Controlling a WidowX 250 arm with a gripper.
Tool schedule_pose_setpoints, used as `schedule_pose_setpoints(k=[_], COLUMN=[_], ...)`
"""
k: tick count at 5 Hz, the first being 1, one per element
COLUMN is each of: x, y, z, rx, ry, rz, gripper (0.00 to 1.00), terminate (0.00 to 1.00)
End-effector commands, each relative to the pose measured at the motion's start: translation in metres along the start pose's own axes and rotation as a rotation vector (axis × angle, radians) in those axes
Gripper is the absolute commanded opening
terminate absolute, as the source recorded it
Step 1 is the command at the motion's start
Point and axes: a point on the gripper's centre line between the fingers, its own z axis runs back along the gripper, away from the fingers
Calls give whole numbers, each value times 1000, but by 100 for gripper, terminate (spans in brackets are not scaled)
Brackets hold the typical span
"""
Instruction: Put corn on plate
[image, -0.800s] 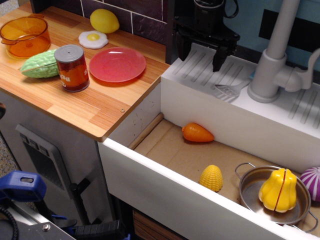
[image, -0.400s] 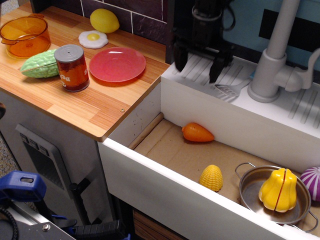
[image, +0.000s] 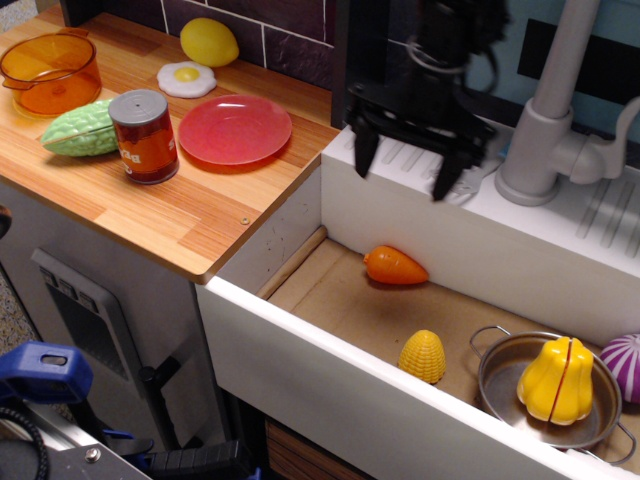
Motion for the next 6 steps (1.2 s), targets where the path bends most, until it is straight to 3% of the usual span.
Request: schedule_pose_setpoints(k=[1, 2, 4, 6], x=[-20, -32, -39, -46], y=[-18, -31, -42, -47], z=[4, -7, -40, -56], rx=[-71, -85, -173, -209], ry=[-63, -70, -77, -69], rz=[39, 13, -37, -45], gripper=[100, 100, 100, 100], terminate=[0, 0, 0, 0])
